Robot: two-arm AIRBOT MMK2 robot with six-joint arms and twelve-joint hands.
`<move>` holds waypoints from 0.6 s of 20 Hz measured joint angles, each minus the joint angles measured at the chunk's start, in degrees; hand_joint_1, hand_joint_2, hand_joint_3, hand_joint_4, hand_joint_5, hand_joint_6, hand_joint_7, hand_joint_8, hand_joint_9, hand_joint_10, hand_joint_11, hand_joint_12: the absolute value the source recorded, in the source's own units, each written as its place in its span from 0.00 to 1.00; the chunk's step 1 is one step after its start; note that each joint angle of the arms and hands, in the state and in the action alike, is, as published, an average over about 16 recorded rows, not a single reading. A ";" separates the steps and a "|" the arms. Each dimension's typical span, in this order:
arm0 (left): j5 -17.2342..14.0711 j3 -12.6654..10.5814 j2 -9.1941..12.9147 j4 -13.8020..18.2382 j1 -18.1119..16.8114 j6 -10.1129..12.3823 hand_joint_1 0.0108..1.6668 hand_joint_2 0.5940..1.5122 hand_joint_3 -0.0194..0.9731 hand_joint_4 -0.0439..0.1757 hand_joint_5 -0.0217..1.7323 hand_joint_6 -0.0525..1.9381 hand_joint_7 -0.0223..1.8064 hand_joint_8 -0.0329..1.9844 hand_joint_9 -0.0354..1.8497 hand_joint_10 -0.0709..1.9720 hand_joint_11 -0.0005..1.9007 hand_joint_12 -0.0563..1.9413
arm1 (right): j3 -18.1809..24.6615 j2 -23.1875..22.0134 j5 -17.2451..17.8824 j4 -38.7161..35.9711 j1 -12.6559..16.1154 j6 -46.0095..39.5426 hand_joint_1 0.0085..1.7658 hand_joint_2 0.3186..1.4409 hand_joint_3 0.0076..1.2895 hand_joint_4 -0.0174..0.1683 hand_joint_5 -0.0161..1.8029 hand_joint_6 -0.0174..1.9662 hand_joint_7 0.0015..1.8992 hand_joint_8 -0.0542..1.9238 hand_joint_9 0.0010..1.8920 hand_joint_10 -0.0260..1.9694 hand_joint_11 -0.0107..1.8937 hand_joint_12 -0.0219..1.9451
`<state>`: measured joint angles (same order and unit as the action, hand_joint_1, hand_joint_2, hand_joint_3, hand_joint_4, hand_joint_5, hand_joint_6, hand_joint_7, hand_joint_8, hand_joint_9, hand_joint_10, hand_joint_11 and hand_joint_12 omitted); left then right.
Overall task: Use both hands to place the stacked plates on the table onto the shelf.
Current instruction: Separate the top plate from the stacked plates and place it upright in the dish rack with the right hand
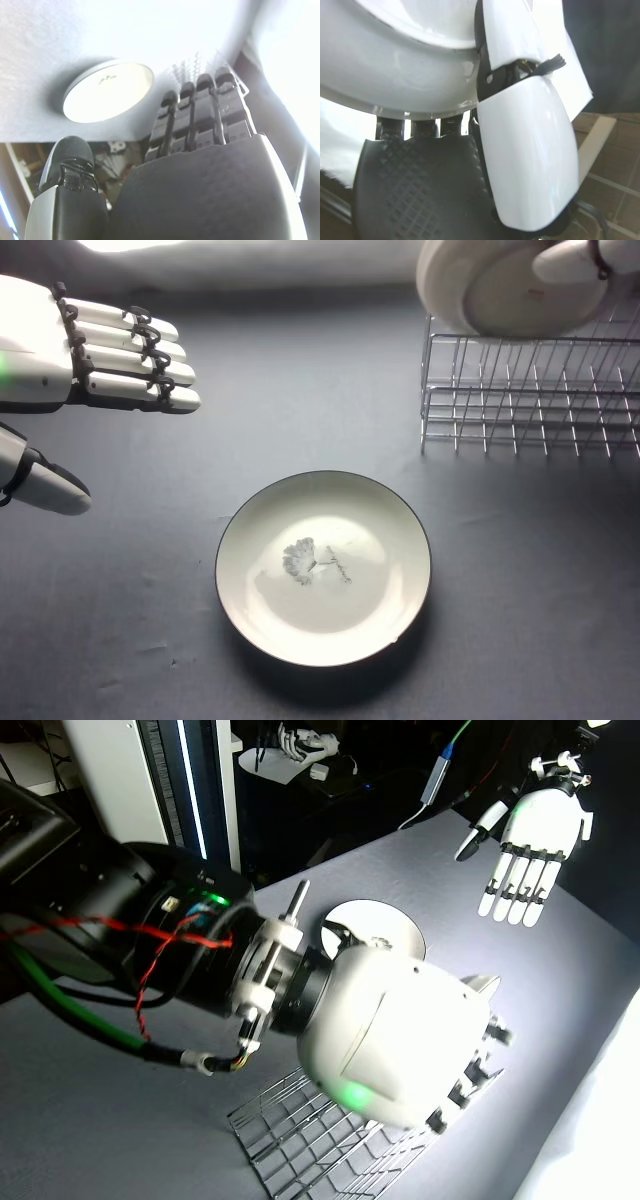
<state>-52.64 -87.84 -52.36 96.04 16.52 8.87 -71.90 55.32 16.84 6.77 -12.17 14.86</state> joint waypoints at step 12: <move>-1.46 2.27 0.17 1.01 -0.21 2.08 0.00 0.65 0.04 0.20 0.02 0.03 0.02 0.02 0.03 0.04 0.01 0.02 | -1.51 -0.68 4.08 -2.35 -7.58 -0.35 0.79 0.61 0.00 0.05 0.52 0.51 0.52 0.49 0.49 0.61 0.44 0.72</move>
<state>-54.11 -85.57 -52.19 97.04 16.31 10.94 -73.41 54.64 20.92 4.42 -19.75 14.51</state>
